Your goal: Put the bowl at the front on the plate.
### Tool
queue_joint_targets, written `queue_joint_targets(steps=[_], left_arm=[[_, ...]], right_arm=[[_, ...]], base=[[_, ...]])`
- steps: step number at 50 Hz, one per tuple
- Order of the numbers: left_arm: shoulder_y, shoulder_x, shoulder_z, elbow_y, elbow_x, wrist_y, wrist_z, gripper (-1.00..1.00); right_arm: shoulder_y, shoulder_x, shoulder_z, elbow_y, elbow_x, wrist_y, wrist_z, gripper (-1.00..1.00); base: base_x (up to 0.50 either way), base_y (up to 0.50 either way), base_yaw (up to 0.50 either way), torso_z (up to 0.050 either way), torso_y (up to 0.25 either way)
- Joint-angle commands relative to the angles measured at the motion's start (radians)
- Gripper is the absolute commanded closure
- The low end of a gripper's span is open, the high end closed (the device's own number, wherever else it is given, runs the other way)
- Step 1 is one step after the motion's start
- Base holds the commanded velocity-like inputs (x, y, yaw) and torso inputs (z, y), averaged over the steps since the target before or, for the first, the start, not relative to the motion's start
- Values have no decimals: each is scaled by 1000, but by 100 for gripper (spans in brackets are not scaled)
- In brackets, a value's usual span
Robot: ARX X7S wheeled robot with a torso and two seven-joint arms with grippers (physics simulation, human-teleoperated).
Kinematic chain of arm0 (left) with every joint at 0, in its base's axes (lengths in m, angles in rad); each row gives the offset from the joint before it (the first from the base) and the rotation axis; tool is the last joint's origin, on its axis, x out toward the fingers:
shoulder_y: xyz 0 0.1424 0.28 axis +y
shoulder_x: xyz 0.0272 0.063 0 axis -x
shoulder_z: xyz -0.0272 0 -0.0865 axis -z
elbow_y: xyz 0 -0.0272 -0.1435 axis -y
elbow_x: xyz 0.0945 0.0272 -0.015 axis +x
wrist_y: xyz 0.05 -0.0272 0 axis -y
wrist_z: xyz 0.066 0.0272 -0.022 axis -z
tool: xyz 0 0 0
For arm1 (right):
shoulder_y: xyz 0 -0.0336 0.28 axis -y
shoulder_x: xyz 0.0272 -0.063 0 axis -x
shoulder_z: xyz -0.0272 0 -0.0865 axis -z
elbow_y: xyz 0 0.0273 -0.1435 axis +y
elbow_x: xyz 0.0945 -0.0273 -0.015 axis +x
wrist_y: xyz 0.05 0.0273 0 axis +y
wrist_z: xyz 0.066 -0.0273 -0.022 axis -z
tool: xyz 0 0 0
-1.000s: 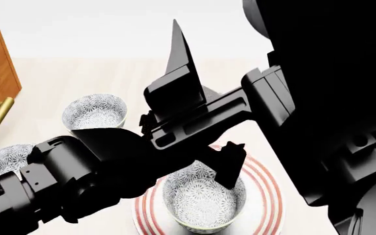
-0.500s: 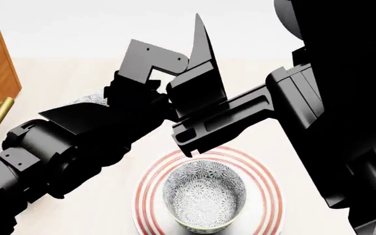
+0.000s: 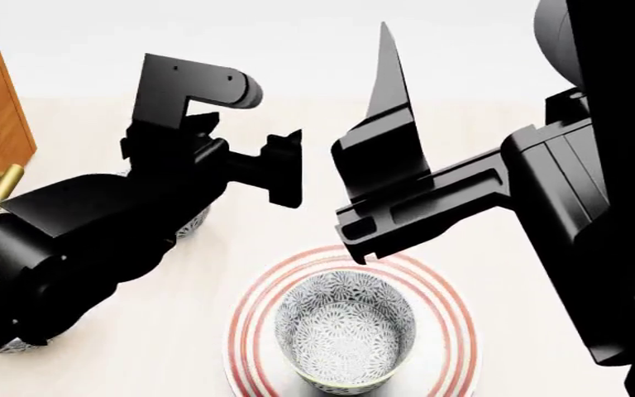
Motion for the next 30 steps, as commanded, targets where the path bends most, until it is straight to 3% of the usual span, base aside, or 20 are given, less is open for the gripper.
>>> queue_joint_targets(steps=[1,20,30], left_arm=[[23,-143,-28,248,19,82,-120,-100],[31,-398,-88,814,52,163,-341,-100],[48,-443,-99,908,56,185,-364,-100]], right_arm=[[-48,14,7,-3,-39,-24,-19,-100],[-80,-18,3,-9,-96,-49,-41,-100],[-90,-34,-6,1,-124,-51,-62,-100]], base=[[0,0,0,0,0],[0,0,0,0,0],[0,0,0,0,0]])
